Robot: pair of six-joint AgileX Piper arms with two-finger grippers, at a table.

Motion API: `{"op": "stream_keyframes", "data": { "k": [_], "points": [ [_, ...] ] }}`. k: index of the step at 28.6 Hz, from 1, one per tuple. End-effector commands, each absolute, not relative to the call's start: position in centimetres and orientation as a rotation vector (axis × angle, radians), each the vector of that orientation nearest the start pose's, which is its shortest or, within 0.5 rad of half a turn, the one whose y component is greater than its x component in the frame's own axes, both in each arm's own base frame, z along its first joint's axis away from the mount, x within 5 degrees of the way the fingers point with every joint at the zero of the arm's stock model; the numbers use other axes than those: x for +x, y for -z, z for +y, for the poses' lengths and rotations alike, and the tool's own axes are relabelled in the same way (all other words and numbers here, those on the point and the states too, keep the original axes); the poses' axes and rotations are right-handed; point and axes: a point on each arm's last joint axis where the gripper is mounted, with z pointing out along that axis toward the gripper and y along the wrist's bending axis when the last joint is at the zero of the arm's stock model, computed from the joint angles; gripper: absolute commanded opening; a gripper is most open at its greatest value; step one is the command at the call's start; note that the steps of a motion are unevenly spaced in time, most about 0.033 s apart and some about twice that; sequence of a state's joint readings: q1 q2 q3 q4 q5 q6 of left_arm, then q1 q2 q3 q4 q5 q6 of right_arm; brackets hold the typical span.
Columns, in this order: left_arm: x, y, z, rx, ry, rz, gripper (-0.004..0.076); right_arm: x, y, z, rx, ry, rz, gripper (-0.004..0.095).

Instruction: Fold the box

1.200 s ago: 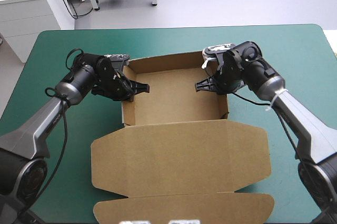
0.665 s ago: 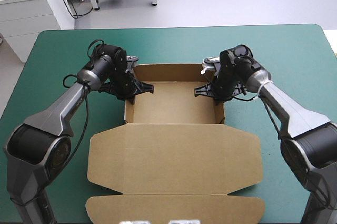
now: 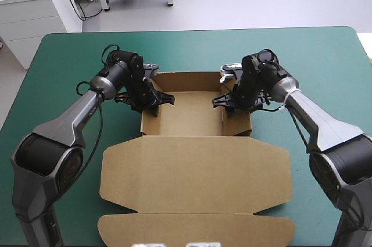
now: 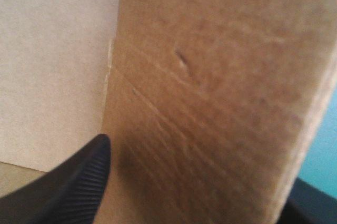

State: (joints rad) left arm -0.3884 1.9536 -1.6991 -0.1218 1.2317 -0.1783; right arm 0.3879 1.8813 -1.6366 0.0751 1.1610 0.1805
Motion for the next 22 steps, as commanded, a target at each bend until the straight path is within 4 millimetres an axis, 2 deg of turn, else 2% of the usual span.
{"op": "stream_keyframes", "data": {
  "k": [1, 2, 4, 9, 12, 17, 19, 22],
  "points": [
    [36.4, -29.1, -16.7, 0.287, 0.309, 2.936, 0.0487, 36.1, -30.3, 15.5, -0.264, -0.241, 2.804, 0.0854],
    [36.4, -29.1, -16.7, 0.280, 0.310, 2.937, 0.0518, 36.2, -30.3, 15.4, -0.256, -0.235, 2.804, 0.0896],
    [36.5, -29.2, -16.7, 0.269, 0.300, 2.932, 0.0557, 36.3, -30.2, 15.2, -0.243, -0.232, 2.805, 0.0920],
    [36.8, -31.1, -16.5, 0.278, 0.293, 2.893, 0.0549, 36.7, -31.1, 14.4, -0.208, -0.228, 2.766, 0.0919],
    [37.0, -33.1, -16.6, 0.283, 0.318, 2.823, 0.0547, 37.0, -33.0, 13.8, -0.192, -0.231, 2.750, 0.0918],
    [37.2, -37.2, -16.8, 0.281, 0.379, 2.685, 0.0542, 36.2, -37.8, 13.2, -0.233, -0.263, 2.650, 0.0918],
    [36.8, -38.7, -16.6, 0.293, 0.386, 2.634, 0.0491, 35.4, -39.4, 13.0, -0.274, -0.282, 2.601, 0.0918],
    [35.5, -40.9, -16.0, 0.302, 0.366, 2.572, 0.0311, 33.7, -41.6, 12.5, -0.272, -0.296, 2.542, 0.0918]
  ]
}}
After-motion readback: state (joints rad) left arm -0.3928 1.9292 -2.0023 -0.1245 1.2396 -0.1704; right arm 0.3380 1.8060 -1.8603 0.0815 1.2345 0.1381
